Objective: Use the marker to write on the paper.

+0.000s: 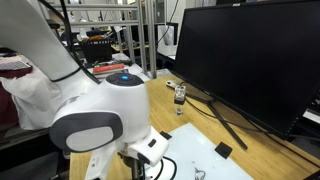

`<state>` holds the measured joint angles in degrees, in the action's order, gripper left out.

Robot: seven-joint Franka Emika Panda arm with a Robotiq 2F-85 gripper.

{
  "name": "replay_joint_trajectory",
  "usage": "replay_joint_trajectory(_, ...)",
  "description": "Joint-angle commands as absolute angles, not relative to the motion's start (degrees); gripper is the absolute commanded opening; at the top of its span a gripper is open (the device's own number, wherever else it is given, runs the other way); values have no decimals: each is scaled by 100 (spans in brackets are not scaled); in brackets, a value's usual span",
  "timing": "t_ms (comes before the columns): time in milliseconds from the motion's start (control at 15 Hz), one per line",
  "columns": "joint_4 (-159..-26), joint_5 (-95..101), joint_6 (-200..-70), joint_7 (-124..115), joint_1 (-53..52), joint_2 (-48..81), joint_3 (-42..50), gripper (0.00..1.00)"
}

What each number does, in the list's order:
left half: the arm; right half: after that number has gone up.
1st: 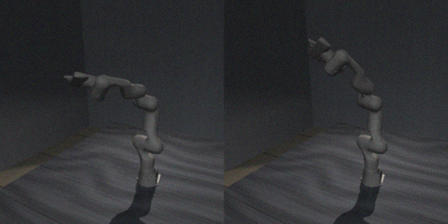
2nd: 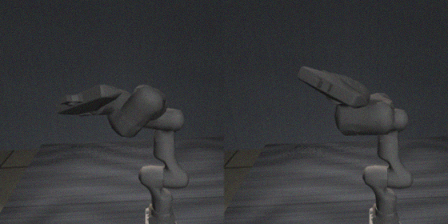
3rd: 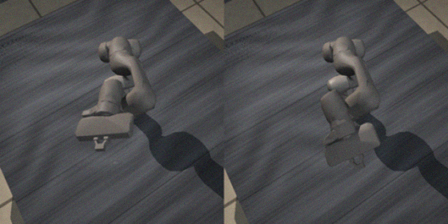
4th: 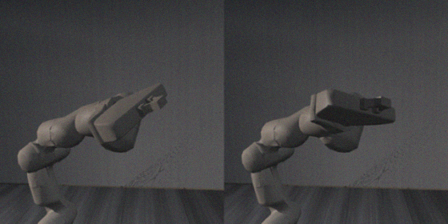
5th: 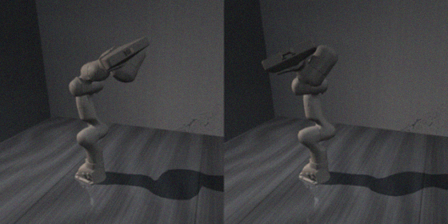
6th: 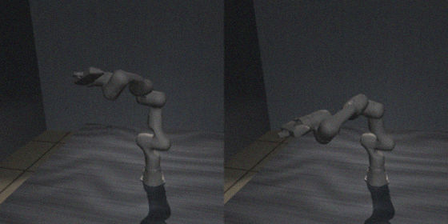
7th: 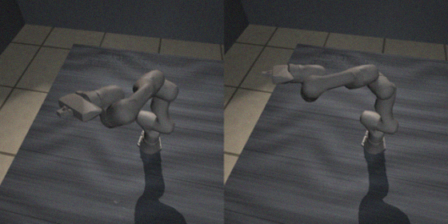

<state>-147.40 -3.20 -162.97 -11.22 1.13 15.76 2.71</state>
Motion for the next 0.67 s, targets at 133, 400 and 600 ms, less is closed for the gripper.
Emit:
replay_joint_trajectory(133,-14711,-382,-16428,-888,163,1622,273,78)
replay_joint_trajectory(400,-14727,-361,-16442,-869,151,1572,286,43)
replay_joint_trajectory(600,-14735,-361,-16443,-855,155,1553,283,23)
